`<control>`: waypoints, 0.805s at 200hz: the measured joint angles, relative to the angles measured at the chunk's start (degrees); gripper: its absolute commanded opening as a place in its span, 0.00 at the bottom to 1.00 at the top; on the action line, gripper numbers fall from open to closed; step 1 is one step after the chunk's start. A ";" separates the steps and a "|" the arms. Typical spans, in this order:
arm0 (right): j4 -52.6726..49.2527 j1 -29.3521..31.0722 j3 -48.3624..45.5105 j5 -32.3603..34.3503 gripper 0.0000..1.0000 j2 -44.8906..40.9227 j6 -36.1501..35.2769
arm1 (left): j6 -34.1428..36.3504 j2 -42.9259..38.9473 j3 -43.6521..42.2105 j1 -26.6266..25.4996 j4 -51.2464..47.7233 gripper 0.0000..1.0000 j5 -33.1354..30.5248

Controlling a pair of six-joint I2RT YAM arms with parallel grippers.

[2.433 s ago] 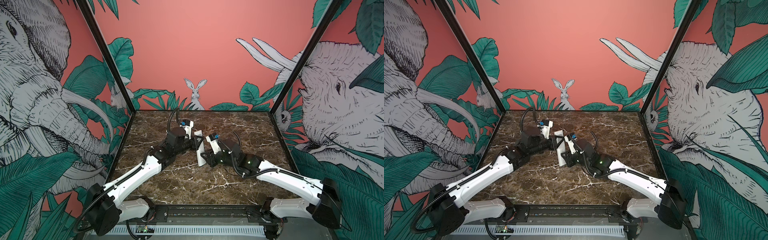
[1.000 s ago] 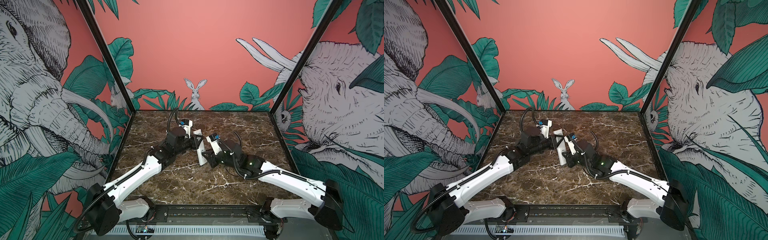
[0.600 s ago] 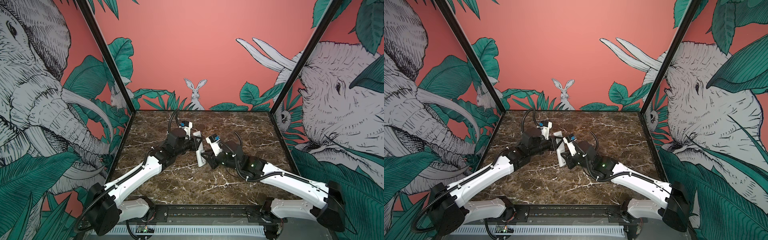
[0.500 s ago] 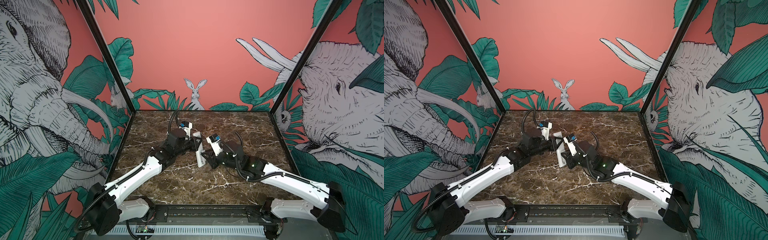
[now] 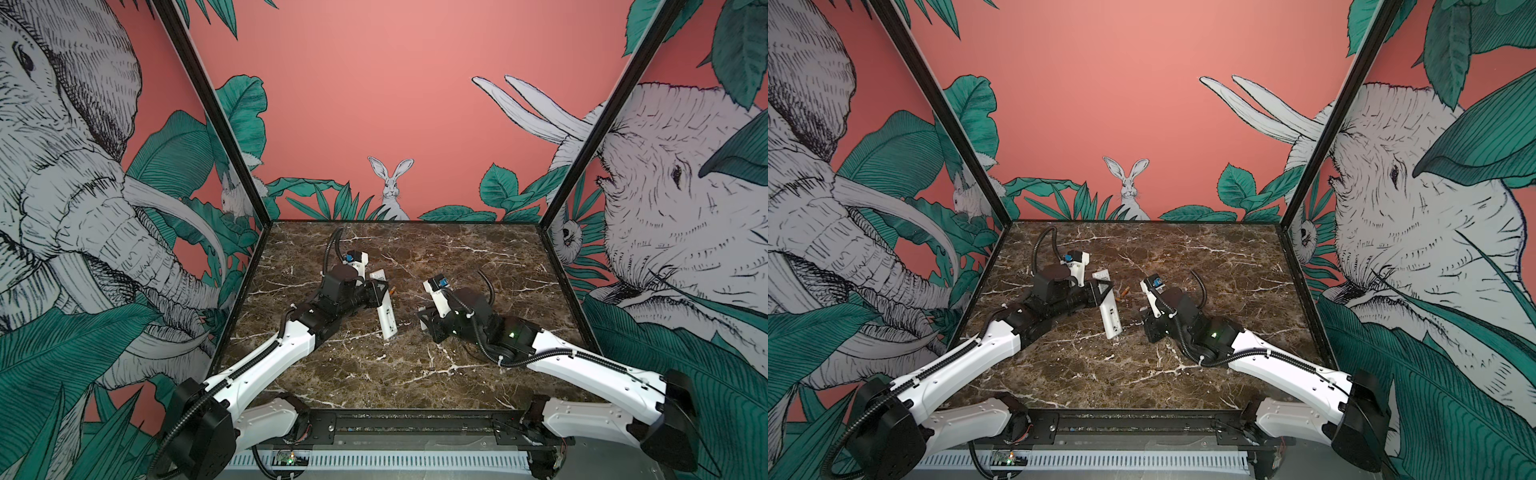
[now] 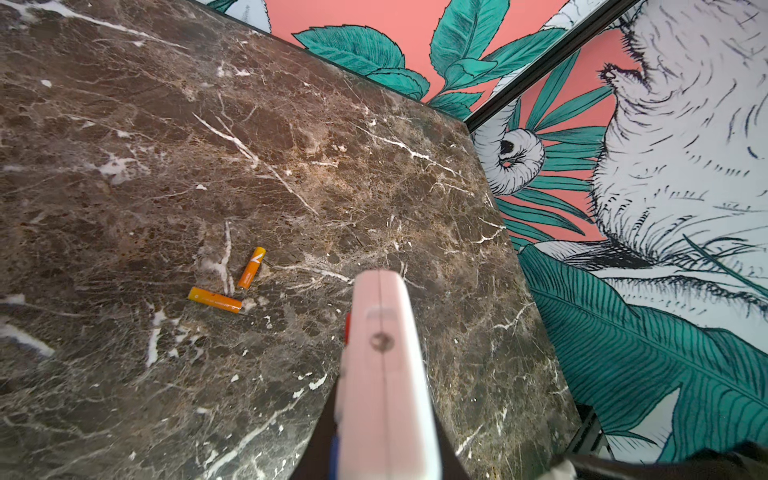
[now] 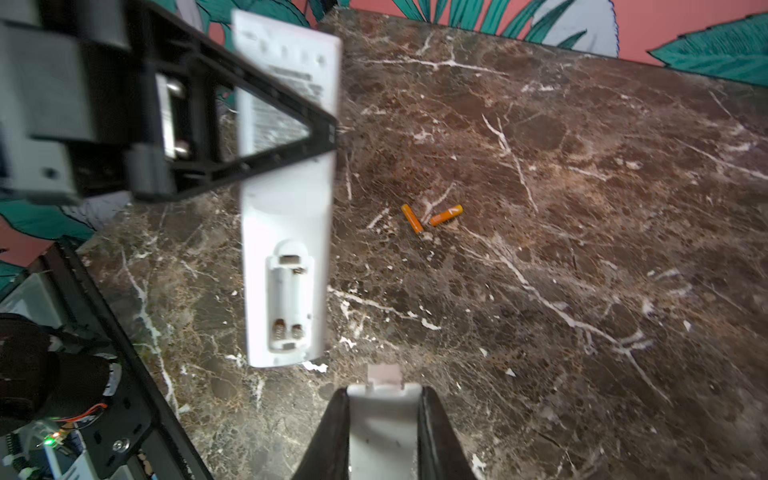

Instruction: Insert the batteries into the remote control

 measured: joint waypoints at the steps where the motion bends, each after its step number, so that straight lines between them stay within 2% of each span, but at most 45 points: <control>1: -0.04 -0.09 -0.07 0.02 0.11 0.00 0.04 | 0.00 -0.09 -0.11 0.13 0.02 0.00 0.11; 71: -3.54 -5.11 -1.81 1.73 0.11 2.84 2.64 | 1.36 -4.74 -6.25 6.16 2.71 0.00 5.84; 161: -2.75 -6.71 -4.81 1.97 0.10 9.16 5.46 | 3.52 -7.67 -7.52 7.93 3.39 0.00 10.80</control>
